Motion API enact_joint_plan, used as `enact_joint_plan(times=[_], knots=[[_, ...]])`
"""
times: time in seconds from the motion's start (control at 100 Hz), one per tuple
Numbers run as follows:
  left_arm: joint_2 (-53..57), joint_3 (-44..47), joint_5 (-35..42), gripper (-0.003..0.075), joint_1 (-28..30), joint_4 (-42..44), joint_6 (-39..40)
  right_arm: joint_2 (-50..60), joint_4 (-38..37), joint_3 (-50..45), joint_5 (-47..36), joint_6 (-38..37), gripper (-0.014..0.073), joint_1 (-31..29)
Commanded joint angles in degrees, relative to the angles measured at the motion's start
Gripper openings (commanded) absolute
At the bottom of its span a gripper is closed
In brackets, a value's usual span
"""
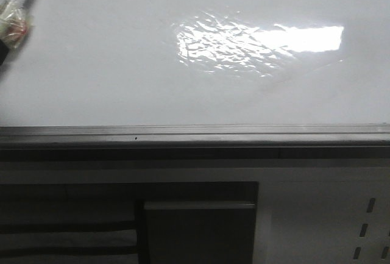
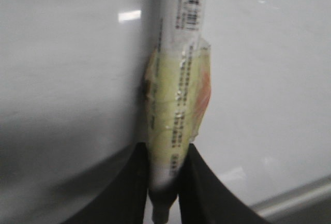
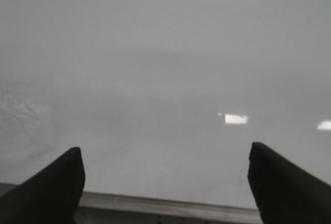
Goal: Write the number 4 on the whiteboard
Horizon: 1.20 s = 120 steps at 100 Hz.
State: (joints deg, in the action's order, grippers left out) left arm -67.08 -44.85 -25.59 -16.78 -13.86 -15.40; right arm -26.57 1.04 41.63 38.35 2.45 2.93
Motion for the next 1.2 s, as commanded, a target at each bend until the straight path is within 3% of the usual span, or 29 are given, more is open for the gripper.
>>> enact_joint_plan(times=[0.0,0.08,0.26,0.39,0.53,0.66,0.92,1.19], knots=[[0.87,-6.94,-9.89,-0.002,-2.7,-0.63,-6.74,-4.0,1.66,6.42,3.74,2.0,0.0575,-0.28],[0.87,-11.66,-18.22,-0.002,-5.42,-1.18,-10.76,-7.09,6.43,10.02,8.29,8.89,0.0575,-0.28],[0.75,-18.72,-29.5,-0.002,-12.76,-2.22,-19.48,-14.04,29.85,16.16,17.36,37.43,0.0575,-0.28],[0.75,-21.24,-30.07,-0.002,-18.49,-2.22,-23.77,-20.02,38.24,19.5,25.54,50.51,0.0574,-0.08],[0.75,-22.47,-29.56,-0.002,-24.09,-2.22,-26.27,-25.57,43.03,20.77,27.55,61.24,0.0574,3.75],[0.75,-22.45,-28.35,-0.002,-27.44,-2.22,-26.27,-29.86,44.2,20.77,24.73,65.83,0.0568,10.61],[0.75,-22.45,-27.66,-0.002,-29.22,-2.22,-26.27,-37.45,44.38,23.79,16.09,68.3,0.0452,25.34],[0.75,-22.45,-27.66,-0.002,-29.22,-1.94,-26.3,-44.53,44.19,27.79,13.83,68.3,0.0431,30.94]])
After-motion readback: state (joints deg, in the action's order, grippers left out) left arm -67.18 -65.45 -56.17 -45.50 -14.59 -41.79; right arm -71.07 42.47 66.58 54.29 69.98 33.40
